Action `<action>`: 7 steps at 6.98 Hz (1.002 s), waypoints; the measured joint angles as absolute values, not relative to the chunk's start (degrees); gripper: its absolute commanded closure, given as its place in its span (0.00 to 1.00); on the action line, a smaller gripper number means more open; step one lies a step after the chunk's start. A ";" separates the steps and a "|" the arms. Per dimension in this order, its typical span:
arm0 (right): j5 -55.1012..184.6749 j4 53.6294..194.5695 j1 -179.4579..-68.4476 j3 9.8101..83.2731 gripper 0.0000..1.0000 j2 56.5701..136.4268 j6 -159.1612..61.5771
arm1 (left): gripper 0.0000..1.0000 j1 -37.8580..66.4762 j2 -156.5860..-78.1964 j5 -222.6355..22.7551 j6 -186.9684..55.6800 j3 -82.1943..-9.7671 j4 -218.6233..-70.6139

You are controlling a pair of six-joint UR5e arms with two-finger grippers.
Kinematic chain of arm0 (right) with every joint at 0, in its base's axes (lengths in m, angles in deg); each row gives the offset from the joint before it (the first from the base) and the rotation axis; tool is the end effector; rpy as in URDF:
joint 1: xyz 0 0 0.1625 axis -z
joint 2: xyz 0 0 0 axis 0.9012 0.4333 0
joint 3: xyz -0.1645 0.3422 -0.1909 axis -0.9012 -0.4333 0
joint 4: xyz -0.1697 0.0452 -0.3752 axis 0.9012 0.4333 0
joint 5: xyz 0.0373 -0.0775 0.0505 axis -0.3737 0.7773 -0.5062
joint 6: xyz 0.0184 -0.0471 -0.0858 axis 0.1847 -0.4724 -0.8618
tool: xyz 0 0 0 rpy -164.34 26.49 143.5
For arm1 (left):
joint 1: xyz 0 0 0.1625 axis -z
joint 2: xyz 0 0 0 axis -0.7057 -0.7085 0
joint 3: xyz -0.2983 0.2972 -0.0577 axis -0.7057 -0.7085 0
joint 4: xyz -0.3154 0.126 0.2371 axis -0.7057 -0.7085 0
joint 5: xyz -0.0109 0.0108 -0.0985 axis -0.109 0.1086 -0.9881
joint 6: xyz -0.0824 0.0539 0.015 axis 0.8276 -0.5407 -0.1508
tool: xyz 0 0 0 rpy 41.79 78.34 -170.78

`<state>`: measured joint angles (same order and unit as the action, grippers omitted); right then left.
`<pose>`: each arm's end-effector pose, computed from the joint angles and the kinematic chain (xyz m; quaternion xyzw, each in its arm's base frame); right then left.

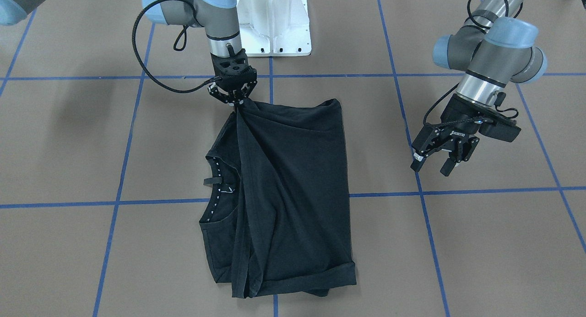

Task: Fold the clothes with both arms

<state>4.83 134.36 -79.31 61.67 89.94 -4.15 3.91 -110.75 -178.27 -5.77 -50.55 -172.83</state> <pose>-0.5515 -0.2983 0.2582 0.2029 -0.3541 -0.0856 0.9089 0.3013 -0.5206 0.3857 0.2563 0.5387 -0.1812 0.7819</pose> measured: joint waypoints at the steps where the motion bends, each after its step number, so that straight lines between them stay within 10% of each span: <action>1: 6.29 134.46 -77.33 62.19 0.58 91.22 -1.01 | 0.00 3.90 -110.74 -178.23 -5.76 -50.55 -172.83; 2: 6.83 134.47 -77.01 62.45 0.01 91.61 0.46 | 0.00 3.90 -110.73 -178.21 -5.76 -50.55 -172.83; 7: 4.41 132.55 -80.37 63.76 0.00 91.85 15.41 | 0.00 3.81 -110.72 -178.16 -5.76 -50.47 -172.83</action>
